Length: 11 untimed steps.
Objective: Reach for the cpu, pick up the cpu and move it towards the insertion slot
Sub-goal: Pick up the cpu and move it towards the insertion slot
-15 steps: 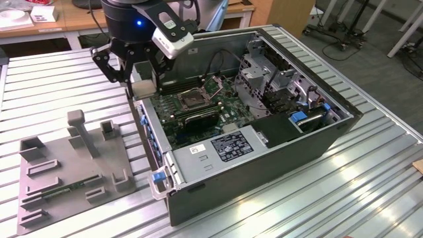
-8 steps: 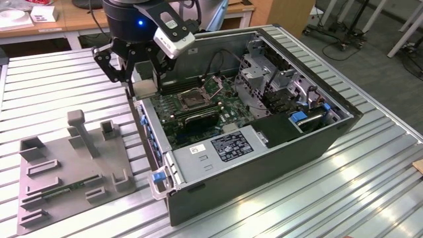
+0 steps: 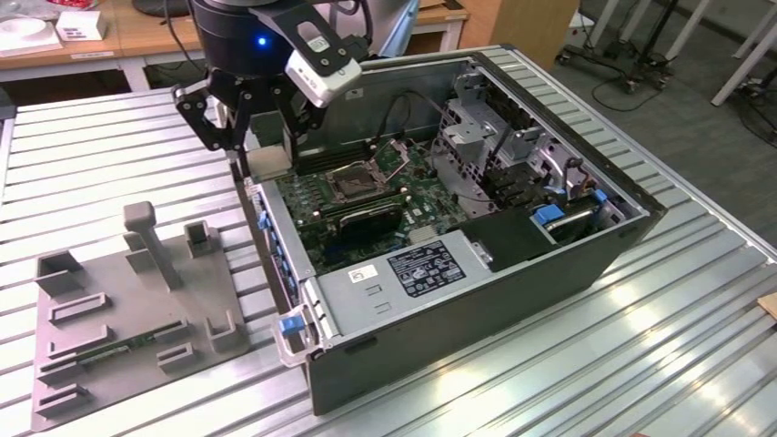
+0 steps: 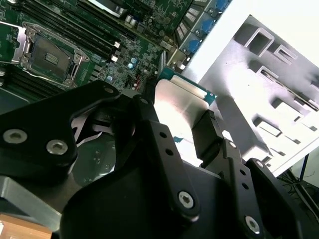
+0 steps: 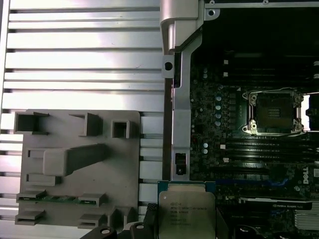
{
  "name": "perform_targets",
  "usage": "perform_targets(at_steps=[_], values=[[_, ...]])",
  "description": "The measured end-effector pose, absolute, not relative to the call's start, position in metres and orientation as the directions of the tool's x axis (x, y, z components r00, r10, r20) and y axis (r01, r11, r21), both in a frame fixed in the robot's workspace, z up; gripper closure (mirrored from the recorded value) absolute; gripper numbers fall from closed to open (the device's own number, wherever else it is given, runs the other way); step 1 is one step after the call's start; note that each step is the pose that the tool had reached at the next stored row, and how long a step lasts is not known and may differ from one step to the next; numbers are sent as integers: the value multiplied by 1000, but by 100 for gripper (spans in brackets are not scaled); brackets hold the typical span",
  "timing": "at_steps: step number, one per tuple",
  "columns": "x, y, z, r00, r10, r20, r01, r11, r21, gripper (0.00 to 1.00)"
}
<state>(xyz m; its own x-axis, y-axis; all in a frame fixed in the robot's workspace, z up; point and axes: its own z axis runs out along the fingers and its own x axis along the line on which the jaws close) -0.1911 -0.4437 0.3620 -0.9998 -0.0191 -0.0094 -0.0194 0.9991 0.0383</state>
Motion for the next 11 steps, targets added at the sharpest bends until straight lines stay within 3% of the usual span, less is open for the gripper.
perform_targets(at_steps=[11], values=[[-187,-443,362,-1000,-19,-9,-20,999,38,46]])
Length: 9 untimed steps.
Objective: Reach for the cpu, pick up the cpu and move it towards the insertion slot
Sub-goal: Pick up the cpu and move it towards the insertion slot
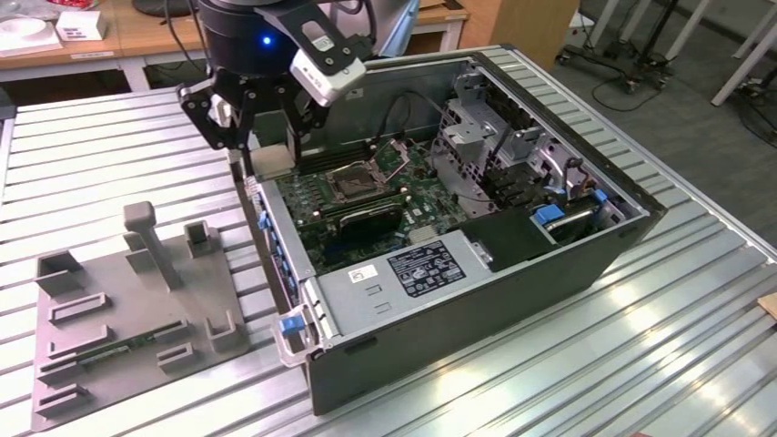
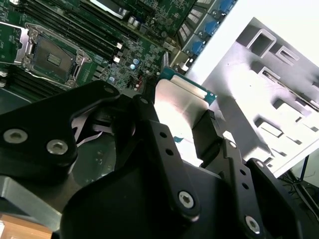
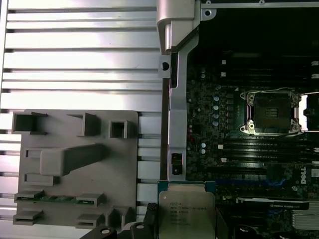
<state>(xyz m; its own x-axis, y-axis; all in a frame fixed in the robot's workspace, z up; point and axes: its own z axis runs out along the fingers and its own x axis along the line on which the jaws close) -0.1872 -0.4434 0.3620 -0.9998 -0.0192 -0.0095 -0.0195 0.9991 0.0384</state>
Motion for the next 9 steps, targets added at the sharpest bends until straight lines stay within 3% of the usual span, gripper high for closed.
perform_targets(at_steps=[9], values=[[-182,-443,362,-1000,-19,-9,-19,999,38,46]])
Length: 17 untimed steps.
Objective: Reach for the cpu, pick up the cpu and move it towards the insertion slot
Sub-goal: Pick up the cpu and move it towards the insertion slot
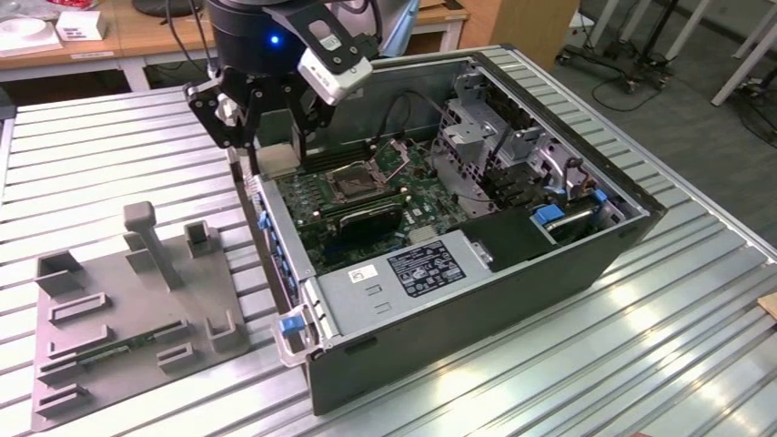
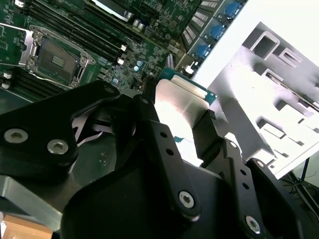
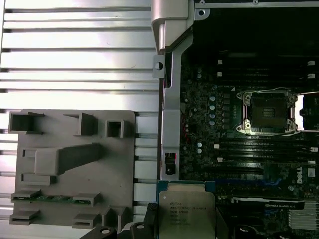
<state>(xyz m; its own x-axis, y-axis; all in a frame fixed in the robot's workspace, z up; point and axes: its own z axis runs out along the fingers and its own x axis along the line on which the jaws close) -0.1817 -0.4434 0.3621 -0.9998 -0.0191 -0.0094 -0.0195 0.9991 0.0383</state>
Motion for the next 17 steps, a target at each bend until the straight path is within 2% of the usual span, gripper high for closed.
perform_targets(at_steps=[17], values=[[-176,-443,362,-1000,-19,-9,-19,999,38,46]])
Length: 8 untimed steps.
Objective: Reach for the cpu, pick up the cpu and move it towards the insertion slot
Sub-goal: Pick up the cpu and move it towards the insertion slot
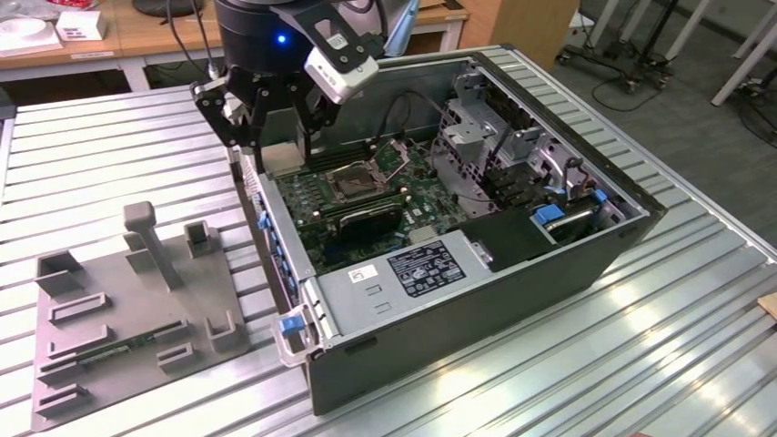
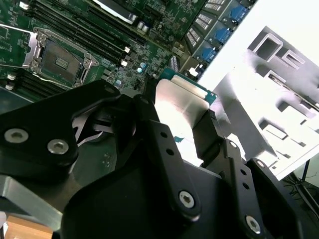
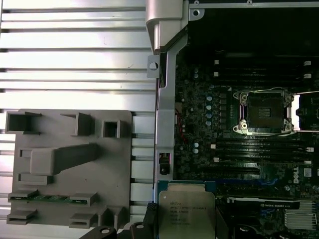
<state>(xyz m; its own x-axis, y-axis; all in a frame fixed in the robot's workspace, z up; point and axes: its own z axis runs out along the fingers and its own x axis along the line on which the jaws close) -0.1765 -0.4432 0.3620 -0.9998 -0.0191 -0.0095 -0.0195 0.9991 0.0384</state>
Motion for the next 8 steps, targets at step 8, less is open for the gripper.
perform_targets(at_steps=[8], values=[[-170,-443,362,-1000,-19,-9,-20,999,38,46]])
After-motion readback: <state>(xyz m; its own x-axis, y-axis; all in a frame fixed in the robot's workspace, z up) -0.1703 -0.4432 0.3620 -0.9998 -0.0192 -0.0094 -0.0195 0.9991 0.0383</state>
